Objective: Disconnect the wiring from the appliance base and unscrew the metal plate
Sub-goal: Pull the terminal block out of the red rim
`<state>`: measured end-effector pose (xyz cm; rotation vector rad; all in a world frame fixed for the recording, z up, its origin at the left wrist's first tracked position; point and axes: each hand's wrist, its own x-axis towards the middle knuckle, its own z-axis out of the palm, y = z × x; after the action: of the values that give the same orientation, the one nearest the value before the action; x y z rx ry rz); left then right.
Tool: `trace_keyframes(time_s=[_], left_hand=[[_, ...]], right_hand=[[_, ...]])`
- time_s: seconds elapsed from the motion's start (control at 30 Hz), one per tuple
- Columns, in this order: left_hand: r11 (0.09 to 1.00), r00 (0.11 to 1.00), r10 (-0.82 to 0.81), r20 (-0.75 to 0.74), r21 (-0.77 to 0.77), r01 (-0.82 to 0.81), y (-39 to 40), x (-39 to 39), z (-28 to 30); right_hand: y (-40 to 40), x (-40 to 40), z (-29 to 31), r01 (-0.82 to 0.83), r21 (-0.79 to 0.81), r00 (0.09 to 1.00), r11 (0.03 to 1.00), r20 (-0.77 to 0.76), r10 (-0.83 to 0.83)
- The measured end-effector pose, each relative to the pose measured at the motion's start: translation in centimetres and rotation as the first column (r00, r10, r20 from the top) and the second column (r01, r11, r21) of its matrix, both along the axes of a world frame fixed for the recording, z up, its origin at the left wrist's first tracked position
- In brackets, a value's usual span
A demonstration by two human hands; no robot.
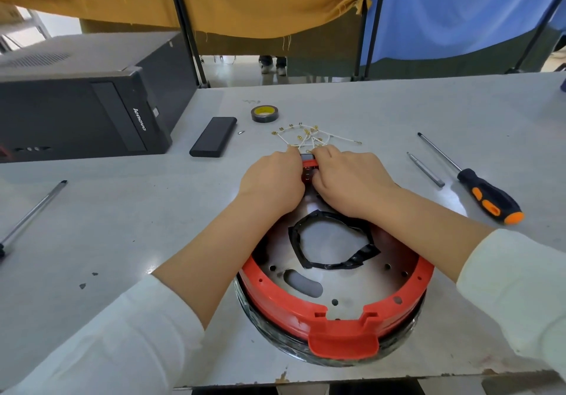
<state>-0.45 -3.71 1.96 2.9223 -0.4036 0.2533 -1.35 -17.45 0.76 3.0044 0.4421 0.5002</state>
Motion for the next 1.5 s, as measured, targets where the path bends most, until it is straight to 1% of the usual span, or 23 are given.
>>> trace_keyframes(time_s=[0.1, 0.2, 0.33, 0.47, 0.5, 0.6, 0.67, 0.7, 0.77, 0.8, 0.9, 0.93, 0.97, 1.0, 1.03, 1.07, 1.1, 1.13, 1.2, 1.3, 1.37, 1.43, 1.5], left_hand=[[1.000, 1.000, -0.009, -0.005, -0.013, 0.009, 0.0, -0.2, 0.1], [0.999, 0.999, -0.034, -0.017, -0.019, 0.033, 0.1, -0.4, 0.2], [0.998, 0.997, -0.066, -0.034, -0.026, 0.065, 0.4, -1.1, 0.5], [0.996, 0.994, -0.091, -0.068, -0.031, 0.089, 0.8, -2.1, 0.4], [0.995, 0.993, -0.098, -0.072, -0.032, 0.096, 1.0, -2.3, 0.3], [0.992, 0.991, -0.117, -0.067, -0.048, 0.114, 1.3, -2.8, 0.2], [0.990, 0.991, -0.122, -0.061, -0.074, 0.117, 1.5, -3.1, 0.2], [0.990, 0.992, -0.115, -0.054, -0.082, 0.110, 1.5, -3.2, 0.1], [0.993, 0.996, -0.085, -0.038, -0.084, 0.082, 1.6, -3.3, 0.0], [0.995, 0.997, -0.070, -0.030, -0.080, 0.067, 1.6, -3.3, -0.1], [0.998, 0.998, -0.061, -0.009, -0.034, 0.061, 1.6, -3.4, -0.1], [0.998, 0.998, -0.069, -0.001, -0.008, 0.069, 1.6, -3.5, 0.0], [0.997, 0.997, -0.074, 0.005, 0.010, 0.074, 1.6, -3.6, 0.1], [0.997, 0.997, -0.074, 0.009, 0.020, 0.074, 1.6, -3.7, 0.1], [0.997, 0.997, -0.073, 0.009, 0.023, 0.073, 1.6, -3.8, 0.2], [0.997, 0.997, -0.075, 0.008, 0.027, 0.075, 1.6, -3.8, 0.3], [0.996, 0.997, -0.079, 0.006, 0.031, 0.078, 1.6, -3.9, 0.4], [0.996, 0.997, -0.082, 0.004, 0.034, 0.082, 1.6, -4.0, 0.4], [0.995, 0.996, -0.089, 0.009, 0.043, 0.089, 1.5, -3.9, 0.3], [0.992, 0.994, -0.104, 0.029, 0.075, 0.101, 1.4, -3.7, 0.3], [0.991, 0.993, -0.112, 0.033, 0.080, 0.109, 1.4, -3.7, 0.2], [0.991, 0.992, -0.120, 0.038, 0.070, 0.117, 1.5, -3.7, 0.1], [0.991, 0.991, -0.124, 0.050, 0.066, 0.120, 1.5, -3.6, 0.1]], right_hand=[[-0.1, 0.1, 0.3, 0.014, 0.099, 0.998, 0.995, -0.056, -0.008], [-0.2, -0.3, 1.1, 0.080, 0.303, 0.982, 0.950, -0.188, -0.022], [-0.3, -0.1, 2.4, 0.254, 0.492, 0.912, 0.833, -0.408, -0.037], [0.3, 0.2, 3.4, 0.326, 0.668, 0.867, 0.669, -0.493, 0.070], [0.5, 0.2, 3.7, 0.356, 0.681, 0.852, 0.640, -0.518, 0.077], [0.4, 0.1, 4.6, 0.464, 0.649, 0.788, 0.603, -0.613, 0.054], [0.3, 0.2, 4.9, 0.526, 0.641, 0.736, 0.559, -0.672, 0.078], [0.3, 0.2, 4.9, 0.546, 0.641, 0.724, 0.539, -0.685, 0.082], [0.5, 0.6, 4.7, 0.559, 0.662, 0.745, 0.499, -0.665, 0.048], [0.6, 0.9, 4.5, 0.562, 0.694, 0.765, 0.451, -0.643, 0.036], [0.4, 1.9, 5.0, 0.562, 0.797, 0.798, 0.220, -0.592, 0.108], [0.2, 2.1, 5.4, 0.548, 0.812, 0.809, 0.198, -0.575, 0.120], [0.0, 2.3, 5.6, 0.527, 0.814, 0.820, 0.243, -0.563, 0.108], [-0.2, 2.5, 5.7, 0.499, 0.788, 0.827, 0.361, -0.558, 0.073], [-0.3, 2.6, 5.7, 0.465, 0.711, 0.829, 0.527, -0.558, 0.022], [-0.2, 2.6, 5.6, 0.426, 0.588, 0.829, 0.687, -0.558, -0.037], [0.0, 2.6, 5.3, 0.393, 0.444, 0.825, 0.805, -0.557, -0.095], [0.2, 2.7, 5.0, 0.367, 0.316, 0.819, 0.875, -0.556, -0.143], [0.9, 3.0, 4.6, 0.314, 0.157, 0.806, 0.936, -0.565, -0.176], [1.6, 4.0, 4.4, 0.286, 0.072, 0.785, 0.956, -0.590, -0.191], [1.9, 4.6, 4.3, 0.284, 0.079, 0.806, 0.956, -0.560, -0.193], [2.1, 5.2, 4.0, 0.262, 0.120, 0.846, 0.958, -0.506, -0.169], [2.0, 5.7, 3.6, 0.264, 0.235, 0.875, 0.935, -0.467, -0.129]])
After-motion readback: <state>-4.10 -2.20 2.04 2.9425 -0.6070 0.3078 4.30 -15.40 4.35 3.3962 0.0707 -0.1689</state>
